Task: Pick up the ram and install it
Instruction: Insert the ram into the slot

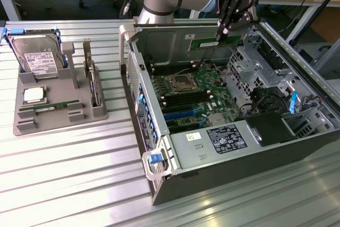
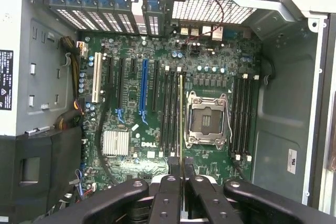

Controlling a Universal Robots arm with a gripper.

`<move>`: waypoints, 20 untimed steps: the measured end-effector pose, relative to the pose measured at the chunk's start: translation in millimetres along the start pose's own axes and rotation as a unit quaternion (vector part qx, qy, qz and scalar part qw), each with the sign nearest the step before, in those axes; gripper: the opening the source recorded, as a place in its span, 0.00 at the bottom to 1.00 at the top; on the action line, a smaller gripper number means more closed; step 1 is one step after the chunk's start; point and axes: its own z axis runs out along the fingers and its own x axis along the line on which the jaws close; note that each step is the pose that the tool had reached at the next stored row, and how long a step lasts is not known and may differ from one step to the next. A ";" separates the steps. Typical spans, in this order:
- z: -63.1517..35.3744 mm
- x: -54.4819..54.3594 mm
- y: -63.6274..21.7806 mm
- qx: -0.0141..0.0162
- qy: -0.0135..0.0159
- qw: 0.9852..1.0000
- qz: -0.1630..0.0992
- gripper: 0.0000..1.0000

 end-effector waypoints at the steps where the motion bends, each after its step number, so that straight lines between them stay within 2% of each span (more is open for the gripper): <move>1: 0.5 0.0 0.0 0.000 0.000 1.000 0.000 0.12; 20: 13.1 0.3 -0.4 0.000 0.000 1.000 0.000 0.12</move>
